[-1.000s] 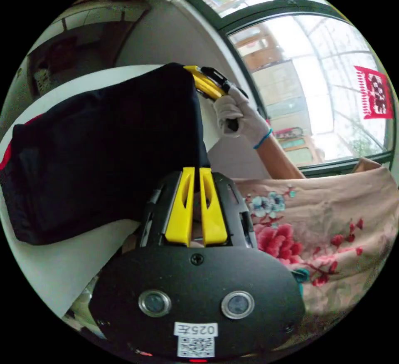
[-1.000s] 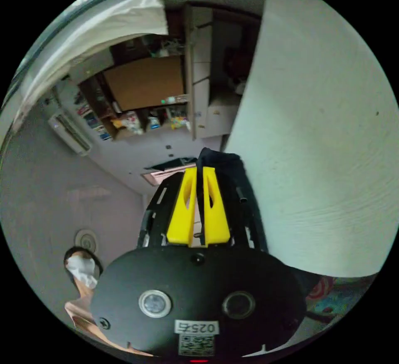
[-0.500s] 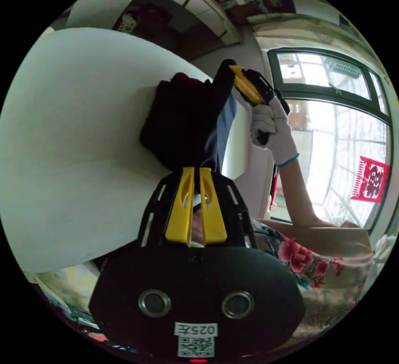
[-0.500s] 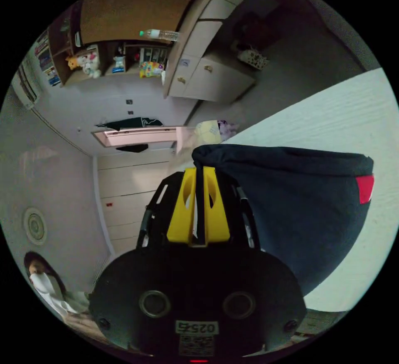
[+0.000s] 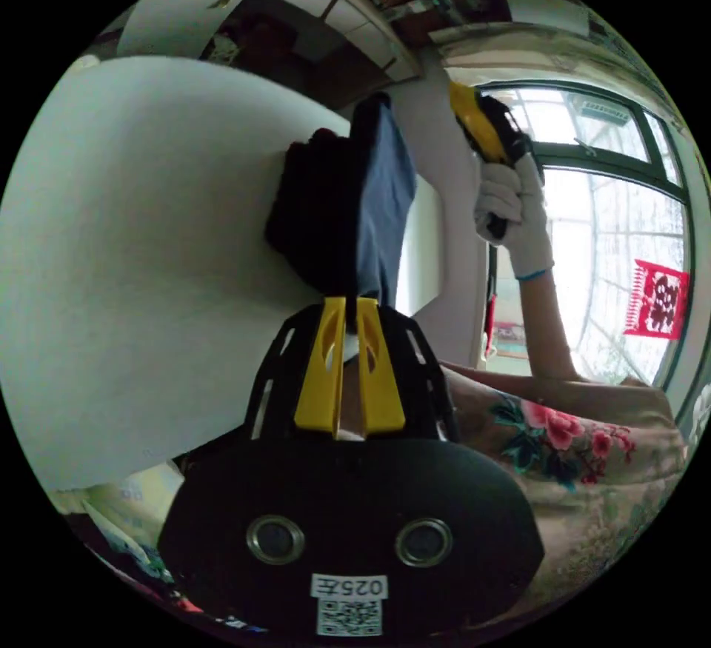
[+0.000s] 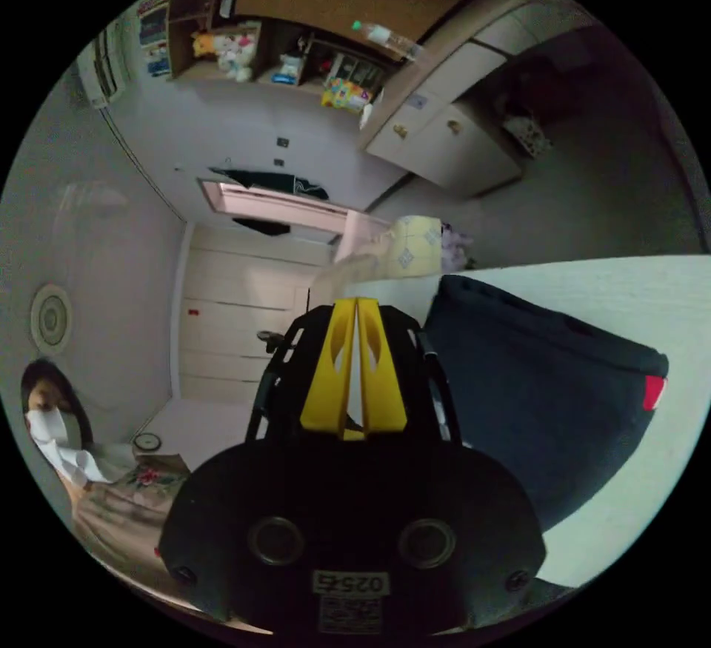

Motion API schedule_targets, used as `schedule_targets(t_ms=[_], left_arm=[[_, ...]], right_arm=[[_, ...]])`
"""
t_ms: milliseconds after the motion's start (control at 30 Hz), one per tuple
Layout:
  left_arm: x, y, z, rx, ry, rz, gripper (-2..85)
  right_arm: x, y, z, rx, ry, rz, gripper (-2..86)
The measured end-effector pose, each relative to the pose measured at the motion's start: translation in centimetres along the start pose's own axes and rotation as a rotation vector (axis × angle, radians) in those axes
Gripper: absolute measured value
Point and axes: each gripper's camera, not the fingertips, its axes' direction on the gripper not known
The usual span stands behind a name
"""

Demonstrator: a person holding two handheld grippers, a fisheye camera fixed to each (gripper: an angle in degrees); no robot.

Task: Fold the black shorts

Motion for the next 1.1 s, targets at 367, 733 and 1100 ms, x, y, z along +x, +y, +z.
schedule_targets(t_ms=[367,733,1100], left_arm=[[1.0,-0.3,-3.0,0.174,-0.079,-0.127,8.1],[8.3,-10.4,7.4,-0.154,-0.386,0.005,11.4],[15.5,-6.1,12.9,-0.064,-0.636,-0.086,9.6]], right_arm=[[2.7,10.0,-3.7,0.118,0.419,0.063,7.7],[10.1,19.5,-2.1,0.035,0.203,0.114,16.3],[2.0,20.7,3.4,0.042,0.579,-0.067,12.8]])
